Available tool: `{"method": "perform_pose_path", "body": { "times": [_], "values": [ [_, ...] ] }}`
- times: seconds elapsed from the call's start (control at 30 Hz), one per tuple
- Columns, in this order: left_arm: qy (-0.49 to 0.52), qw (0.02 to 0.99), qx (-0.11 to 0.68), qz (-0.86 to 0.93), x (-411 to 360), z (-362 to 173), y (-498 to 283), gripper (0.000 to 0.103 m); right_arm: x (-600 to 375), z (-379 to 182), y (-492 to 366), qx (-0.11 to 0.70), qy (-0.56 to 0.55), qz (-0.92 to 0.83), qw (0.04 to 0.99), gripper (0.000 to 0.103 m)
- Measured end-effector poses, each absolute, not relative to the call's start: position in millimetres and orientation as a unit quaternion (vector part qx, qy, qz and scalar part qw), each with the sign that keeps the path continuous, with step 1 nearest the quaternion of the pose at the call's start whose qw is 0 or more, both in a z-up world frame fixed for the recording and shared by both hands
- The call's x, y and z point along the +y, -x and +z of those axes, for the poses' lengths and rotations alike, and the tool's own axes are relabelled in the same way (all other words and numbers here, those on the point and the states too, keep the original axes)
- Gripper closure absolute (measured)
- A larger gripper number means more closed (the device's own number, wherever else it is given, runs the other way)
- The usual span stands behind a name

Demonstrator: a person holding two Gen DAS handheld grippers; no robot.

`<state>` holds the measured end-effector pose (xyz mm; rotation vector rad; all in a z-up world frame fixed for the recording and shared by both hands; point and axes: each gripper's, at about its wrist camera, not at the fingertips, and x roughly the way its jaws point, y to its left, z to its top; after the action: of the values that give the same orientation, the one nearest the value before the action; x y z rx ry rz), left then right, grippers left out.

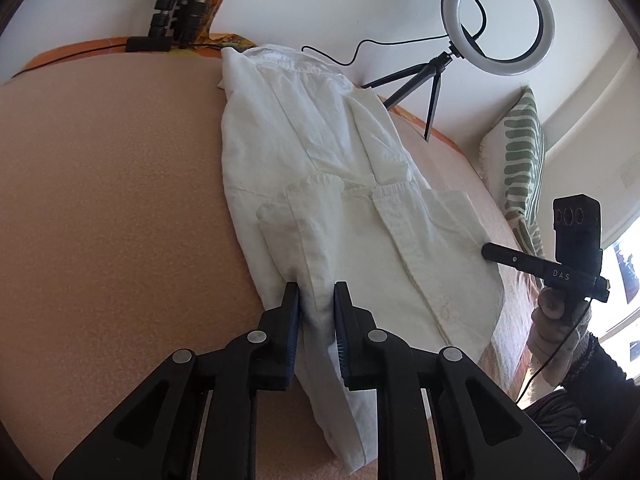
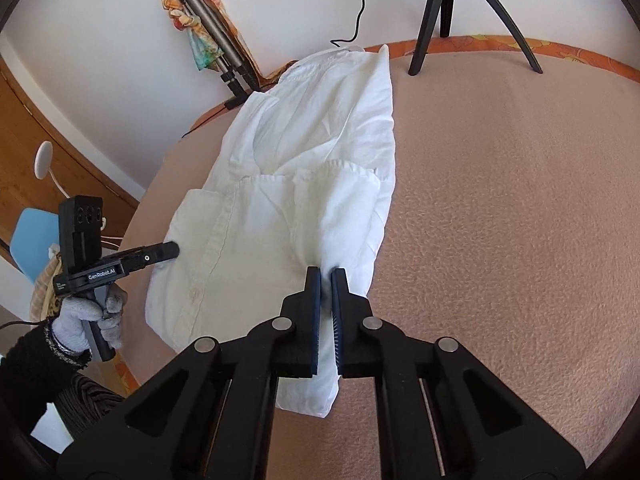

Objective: Fold small clothes

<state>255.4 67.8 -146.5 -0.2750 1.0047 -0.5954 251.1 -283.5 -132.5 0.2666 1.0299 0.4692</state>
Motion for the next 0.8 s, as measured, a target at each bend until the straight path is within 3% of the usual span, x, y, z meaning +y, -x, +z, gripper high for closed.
{"method": "perform_pose_path", "body": {
  "times": [0.07, 0.1, 0.13, 0.2, 0.27, 0.3, 0.33, 0.4, 0.57, 0.7, 0.8],
  "values": [
    [0.132, 0.827, 0.468, -0.282, 68, -142, -256, 0.082, -284, -139, -258, 0.494, -0.142, 0.232, 0.826, 0.093],
    [0.133, 0.831, 0.468, -0.271, 69, -141, -257, 0.07, -286, -139, -261, 0.493, -0.146, 0.23, 0.826, 0.089],
    [0.136, 0.834, 0.469, -0.256, 70, -141, -260, 0.066, -289, -139, -265, 0.491, -0.148, 0.224, 0.829, 0.077],
    [0.156, 0.827, 0.477, -0.252, 72, -146, -268, 0.065, -295, -135, -269, 0.475, -0.153, 0.207, 0.841, 0.069],
    [0.158, 0.824, 0.477, -0.261, 70, -148, -271, 0.069, -294, -134, -276, 0.476, -0.158, 0.213, 0.838, 0.069],
    [0.149, 0.826, 0.475, -0.264, 68, -147, -271, 0.084, -292, -135, -279, 0.479, -0.159, 0.219, 0.835, 0.076],
    [0.145, 0.828, 0.472, -0.267, 66, -145, -270, 0.087, -289, -135, -281, 0.483, -0.155, 0.222, 0.833, 0.088],
    [0.162, 0.831, 0.454, -0.278, 69, -137, -265, 0.088, -288, -132, -283, 0.471, -0.166, 0.254, 0.828, 0.09],
    [0.113, 0.835, 0.466, -0.268, 64, -149, -271, 0.087, -291, -146, -303, 0.482, -0.192, 0.278, 0.808, 0.09],
    [0.084, 0.841, 0.471, -0.252, 62, -143, -274, 0.074, -293, -154, -314, 0.513, -0.126, 0.216, 0.821, 0.09],
    [0.07, 0.851, 0.463, -0.239, 67, -130, -279, 0.068, -299, -142, -320, 0.507, -0.103, 0.202, 0.831, 0.074]
  ]
}}
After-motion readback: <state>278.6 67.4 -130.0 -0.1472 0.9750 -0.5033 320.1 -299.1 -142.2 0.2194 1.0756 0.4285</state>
